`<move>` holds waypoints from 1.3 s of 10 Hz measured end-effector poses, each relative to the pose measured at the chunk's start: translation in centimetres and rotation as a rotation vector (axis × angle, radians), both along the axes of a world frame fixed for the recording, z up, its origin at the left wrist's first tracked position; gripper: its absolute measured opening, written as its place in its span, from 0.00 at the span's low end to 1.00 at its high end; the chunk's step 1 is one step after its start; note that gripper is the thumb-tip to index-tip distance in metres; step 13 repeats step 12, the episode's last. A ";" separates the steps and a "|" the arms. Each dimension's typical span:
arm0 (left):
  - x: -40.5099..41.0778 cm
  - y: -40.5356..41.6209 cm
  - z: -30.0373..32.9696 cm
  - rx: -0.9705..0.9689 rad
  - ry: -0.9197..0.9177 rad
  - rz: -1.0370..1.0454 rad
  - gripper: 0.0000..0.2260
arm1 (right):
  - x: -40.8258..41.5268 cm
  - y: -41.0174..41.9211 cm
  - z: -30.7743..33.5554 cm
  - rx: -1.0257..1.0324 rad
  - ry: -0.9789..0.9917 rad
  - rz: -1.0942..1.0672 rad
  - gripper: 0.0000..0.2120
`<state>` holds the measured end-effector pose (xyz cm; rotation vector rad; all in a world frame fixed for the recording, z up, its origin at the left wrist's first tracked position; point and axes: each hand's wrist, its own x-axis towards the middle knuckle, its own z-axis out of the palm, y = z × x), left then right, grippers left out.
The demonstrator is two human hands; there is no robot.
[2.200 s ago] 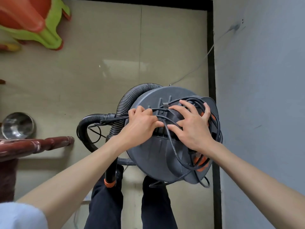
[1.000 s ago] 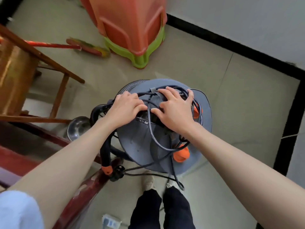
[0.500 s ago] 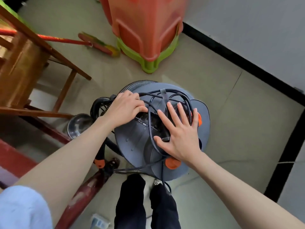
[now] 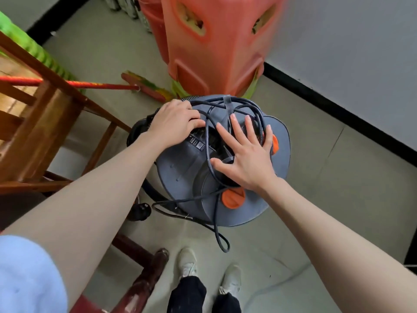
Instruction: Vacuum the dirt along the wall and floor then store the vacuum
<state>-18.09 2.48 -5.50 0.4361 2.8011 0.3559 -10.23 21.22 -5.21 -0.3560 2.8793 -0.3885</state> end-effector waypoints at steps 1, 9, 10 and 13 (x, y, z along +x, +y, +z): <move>-2.2 -0.7 -0.1 0.065 0.037 0.061 0.15 | -2.7 -1.2 -0.1 -0.002 -0.022 -0.010 0.41; 5.1 4.1 0.1 0.030 0.131 0.047 0.28 | -1.6 1.9 -1.1 -0.205 0.107 -0.013 0.28; 5.8 4.3 -0.7 -0.050 0.231 0.063 0.24 | -0.9 2.6 -1.8 -0.125 0.007 -0.009 0.34; 5.7 4.5 -0.7 -0.166 0.271 0.039 0.24 | -1.7 2.5 1.0 -0.301 -0.156 -0.062 0.27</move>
